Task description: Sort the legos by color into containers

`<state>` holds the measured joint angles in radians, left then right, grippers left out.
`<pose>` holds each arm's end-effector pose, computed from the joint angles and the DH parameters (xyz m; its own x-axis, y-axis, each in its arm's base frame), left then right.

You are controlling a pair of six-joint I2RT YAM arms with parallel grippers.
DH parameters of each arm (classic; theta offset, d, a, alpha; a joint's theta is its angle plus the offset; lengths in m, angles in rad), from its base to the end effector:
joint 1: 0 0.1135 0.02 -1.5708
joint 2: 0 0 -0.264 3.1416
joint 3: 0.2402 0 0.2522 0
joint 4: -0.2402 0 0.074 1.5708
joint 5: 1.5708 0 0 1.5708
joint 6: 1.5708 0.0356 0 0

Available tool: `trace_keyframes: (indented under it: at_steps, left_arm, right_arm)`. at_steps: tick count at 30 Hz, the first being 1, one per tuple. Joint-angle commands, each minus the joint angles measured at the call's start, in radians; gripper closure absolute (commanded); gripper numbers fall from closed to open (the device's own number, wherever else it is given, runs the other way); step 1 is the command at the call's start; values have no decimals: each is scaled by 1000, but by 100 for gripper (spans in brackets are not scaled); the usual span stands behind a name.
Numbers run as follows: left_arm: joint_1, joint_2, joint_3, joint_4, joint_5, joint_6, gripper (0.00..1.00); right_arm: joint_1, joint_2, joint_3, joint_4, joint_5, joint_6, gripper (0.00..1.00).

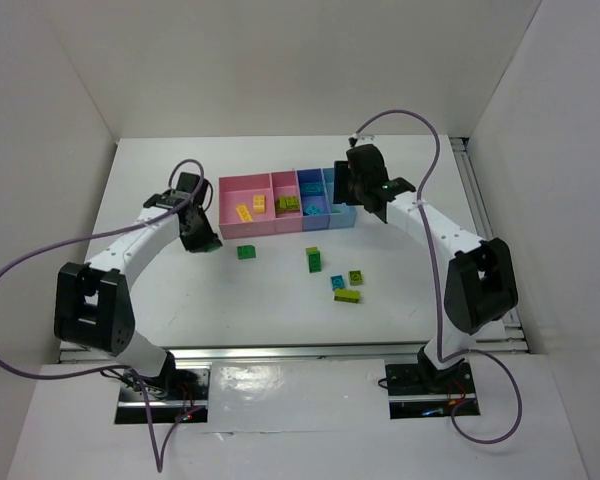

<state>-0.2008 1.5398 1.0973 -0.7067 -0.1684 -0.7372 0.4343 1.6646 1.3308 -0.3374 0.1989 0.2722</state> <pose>0.2986 -0.0547 0.2272 -0.7490 -0.5238 -0.4058 -0.5052 0.8477 -0.1619 0.3487 0.1540 0.2850 -0.6166 0.0045 -0.7873 -0.1104 0.9896 0.0922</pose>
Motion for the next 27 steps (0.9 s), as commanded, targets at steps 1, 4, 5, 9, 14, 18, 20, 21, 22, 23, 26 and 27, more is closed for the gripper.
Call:
trace_keyframes:
  at_steps: [1, 4, 5, 9, 14, 18, 20, 21, 22, 23, 26, 27]
  left_arm:
    - [-17, -35, 108, -25, 35, 39, 88]
    - [-37, 77, 234, -16, 58, 53, 88]
    - [-37, 112, 313, -33, 73, 53, 88]
    - [-75, 226, 447, -43, 83, 62, 94]
    - [-118, 273, 504, -43, 73, 82, 94]
    - [-163, 307, 526, -21, 167, 124, 94]
    - [-187, 307, 536, -11, 179, 134, 94]
    - [-187, 307, 536, -11, 170, 134, 94]
    - [-187, 307, 536, -11, 170, 143, 94]
    - [-187, 307, 536, -11, 170, 144, 94]
    - [-187, 298, 536, -11, 170, 153, 94]
    - [-187, 289, 536, -11, 170, 153, 94]
  right_arm:
    - [11, -66, -16, 20, 17, 7, 38]
    - [11, -77, -34, 20, 17, 7, 38]
    - [11, -86, -35, 11, 17, 7, 38]
    - [11, -120, -57, -8, 27, 16, 38]
    - [11, -154, -105, -8, 37, 25, 38]
    - [11, -154, -116, -17, 37, 25, 38]
    - [11, -163, -116, -17, 37, 35, 38]
    - [11, -163, -116, -17, 37, 35, 38]
    - [11, -172, -125, -17, 37, 35, 38]
    - [11, -172, -125, -17, 37, 35, 38]
    - [11, -172, -136, -17, 37, 35, 38]
    - [11, -172, -136, -17, 37, 35, 38]
